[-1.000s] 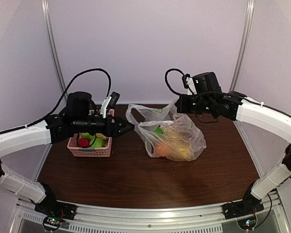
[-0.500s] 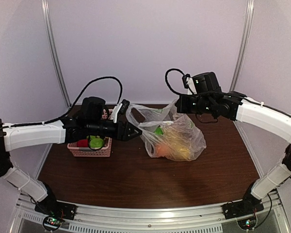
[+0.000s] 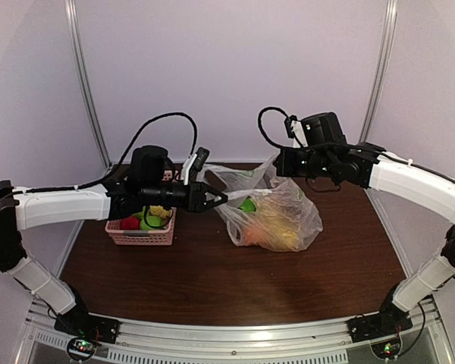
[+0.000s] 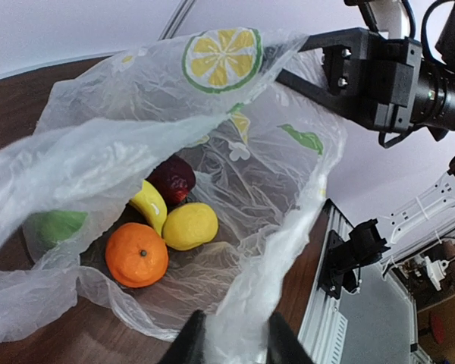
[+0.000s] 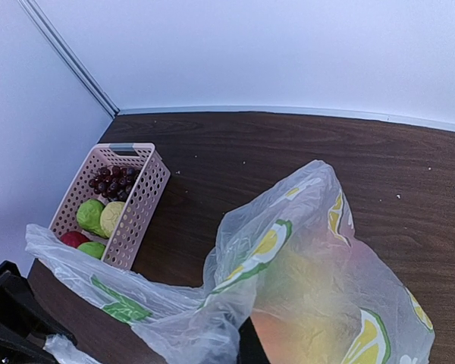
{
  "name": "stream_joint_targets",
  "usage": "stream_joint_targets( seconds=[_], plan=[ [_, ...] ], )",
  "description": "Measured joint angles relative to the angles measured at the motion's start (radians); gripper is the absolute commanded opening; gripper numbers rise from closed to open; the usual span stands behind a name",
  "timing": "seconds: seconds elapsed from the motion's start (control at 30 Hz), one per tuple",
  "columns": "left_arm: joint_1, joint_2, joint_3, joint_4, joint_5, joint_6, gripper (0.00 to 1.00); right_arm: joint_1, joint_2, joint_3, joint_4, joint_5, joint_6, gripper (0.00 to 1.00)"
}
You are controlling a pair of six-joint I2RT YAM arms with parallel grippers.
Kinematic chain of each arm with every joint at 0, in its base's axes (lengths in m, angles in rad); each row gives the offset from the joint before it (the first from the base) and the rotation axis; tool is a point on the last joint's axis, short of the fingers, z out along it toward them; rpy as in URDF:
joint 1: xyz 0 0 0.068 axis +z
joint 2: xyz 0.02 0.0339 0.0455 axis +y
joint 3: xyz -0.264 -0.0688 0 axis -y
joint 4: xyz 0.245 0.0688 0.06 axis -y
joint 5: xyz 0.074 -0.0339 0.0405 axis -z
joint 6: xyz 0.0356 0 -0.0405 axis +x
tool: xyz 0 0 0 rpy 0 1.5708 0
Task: Untie the knot of the plastic bag and take out the fruit
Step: Adjust the bag handles on the takeout bag.
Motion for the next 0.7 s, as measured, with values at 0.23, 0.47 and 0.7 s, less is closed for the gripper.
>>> stream_joint_targets(
  seconds=[0.23,0.47,0.7],
  plan=[
    [-0.032,0.001,0.008,0.014,0.014,0.013,0.0,0.0,0.0,0.0,0.001,0.002,0.003,0.0],
    [-0.231,0.0,0.008,0.003,-0.072,0.053,0.0,0.0,0.0,0.0,0.001,0.021,0.007,0.0],
    [-0.4,0.023,0.008,0.043,-0.204,0.065,0.0,0.002,0.004,0.002,0.002,0.028,0.01,0.0]
  ],
)
